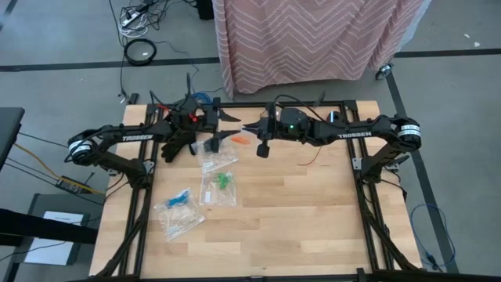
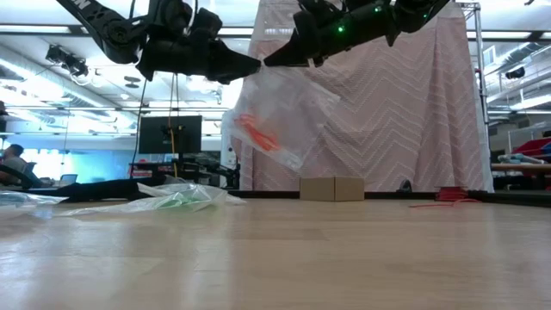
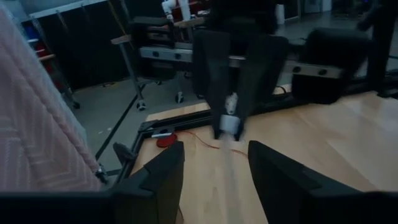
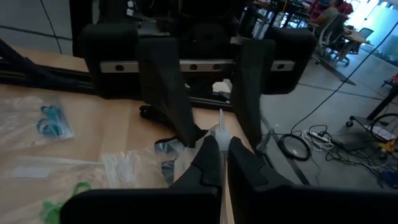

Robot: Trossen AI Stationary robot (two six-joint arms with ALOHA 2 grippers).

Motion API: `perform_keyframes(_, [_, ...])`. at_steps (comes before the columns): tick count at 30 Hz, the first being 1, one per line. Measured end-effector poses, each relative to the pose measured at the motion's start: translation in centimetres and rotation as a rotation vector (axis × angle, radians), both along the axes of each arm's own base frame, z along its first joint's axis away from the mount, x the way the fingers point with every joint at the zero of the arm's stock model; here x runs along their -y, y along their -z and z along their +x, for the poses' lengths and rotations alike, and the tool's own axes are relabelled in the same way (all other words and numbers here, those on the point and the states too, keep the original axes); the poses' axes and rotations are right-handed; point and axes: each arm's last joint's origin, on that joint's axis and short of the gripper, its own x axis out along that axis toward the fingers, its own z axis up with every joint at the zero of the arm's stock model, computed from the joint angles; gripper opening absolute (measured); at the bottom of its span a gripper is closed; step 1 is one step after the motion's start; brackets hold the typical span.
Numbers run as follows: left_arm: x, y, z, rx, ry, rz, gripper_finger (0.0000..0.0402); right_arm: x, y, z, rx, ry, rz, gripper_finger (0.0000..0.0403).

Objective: Sort rubber bands
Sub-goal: Close the transparent zip bag

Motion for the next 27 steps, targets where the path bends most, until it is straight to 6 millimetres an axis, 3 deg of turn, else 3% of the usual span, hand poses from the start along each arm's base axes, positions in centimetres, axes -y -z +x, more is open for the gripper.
perform_keyframes(7, [-0.02,-0.04,0.01,0.004,-0.01,-0.024,0.015,-0.64,0.02,0.13,-0.001,-0.018,0.0,0.0])
perform_keyframes(16, [0.36,-0.04,-0.02,0.005,0.123,-0.038,0.001,-0.69,-0.01,0.14,0.002,-0.023,0.001,0.0])
perform_keyframes(27, [0.6,0.18,0.38,-0.013,-0.014,-0.06,0.0002,-0.59,0.58,-0.03,-0.067,0.044,0.008,0.0])
